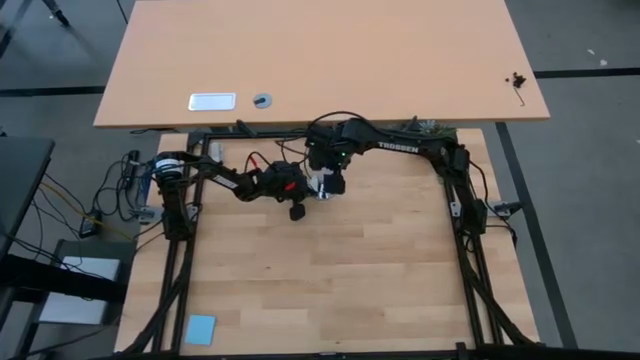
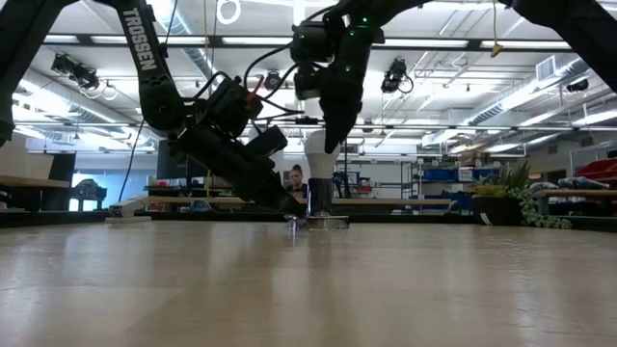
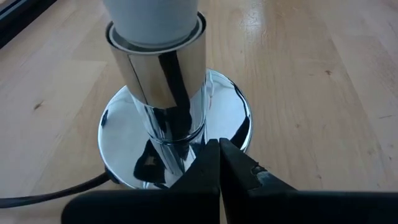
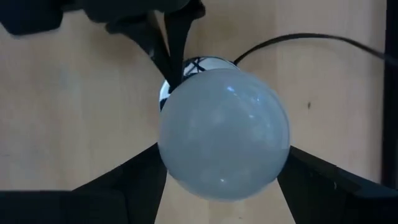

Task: Screw lightbulb
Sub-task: Remove the lightbulb from the lamp

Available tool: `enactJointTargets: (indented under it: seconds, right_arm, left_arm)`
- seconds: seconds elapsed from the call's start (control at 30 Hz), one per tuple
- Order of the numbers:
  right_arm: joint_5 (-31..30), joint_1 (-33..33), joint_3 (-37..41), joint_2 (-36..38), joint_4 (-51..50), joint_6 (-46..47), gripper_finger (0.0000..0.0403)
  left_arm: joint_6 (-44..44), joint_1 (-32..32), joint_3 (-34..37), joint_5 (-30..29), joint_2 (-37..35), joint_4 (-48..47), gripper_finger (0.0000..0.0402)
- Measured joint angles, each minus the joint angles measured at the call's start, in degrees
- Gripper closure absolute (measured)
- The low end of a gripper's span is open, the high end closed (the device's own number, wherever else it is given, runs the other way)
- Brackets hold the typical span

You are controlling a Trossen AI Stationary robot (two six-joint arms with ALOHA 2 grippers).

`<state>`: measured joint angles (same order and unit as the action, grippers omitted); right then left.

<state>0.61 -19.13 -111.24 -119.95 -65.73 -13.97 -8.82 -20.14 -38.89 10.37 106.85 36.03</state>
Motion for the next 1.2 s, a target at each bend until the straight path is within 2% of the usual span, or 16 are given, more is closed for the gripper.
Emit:
enactJointTargets:
  seconds: [0.1,0.33,0.43,0.6,0.77,1.2]
  right_arm:
    - [-0.7,0.0,-0.1,0.0,-0.1,-1.6,0.0117]
    - [-2.9,1.4,-0.5,0.2,-0.8,7.0,0.0107]
    - [-4.8,1.9,-2.1,0.3,-2.2,12.9,0.0099]
    - [-7.8,3.1,-5.9,0.3,-3.5,17.1,0.0089]
    - [-6.0,3.3,-6.9,0.4,-1.5,21.8,0.0084]
    - [-2.9,1.9,-1.4,0.0,2.0,19.6,0.0086]
  left_arm:
    - [0.0,0.0,0.0,0.0,0.0,0.0,0.0401]
    - [-0.2,0.0,0.0,0.2,0.0,0.0,0.0401]
    - [-0.2,0.0,0.0,0.3,0.0,0.0,0.0401]
    - [-0.2,0.0,0.0,0.3,0.0,-0.1,0.0401]
    - [-0.1,0.0,0.0,0.5,0.0,-0.1,0.0401]
    - [-0.1,0.0,0.0,0.4,0.0,-0.1,0.0401]
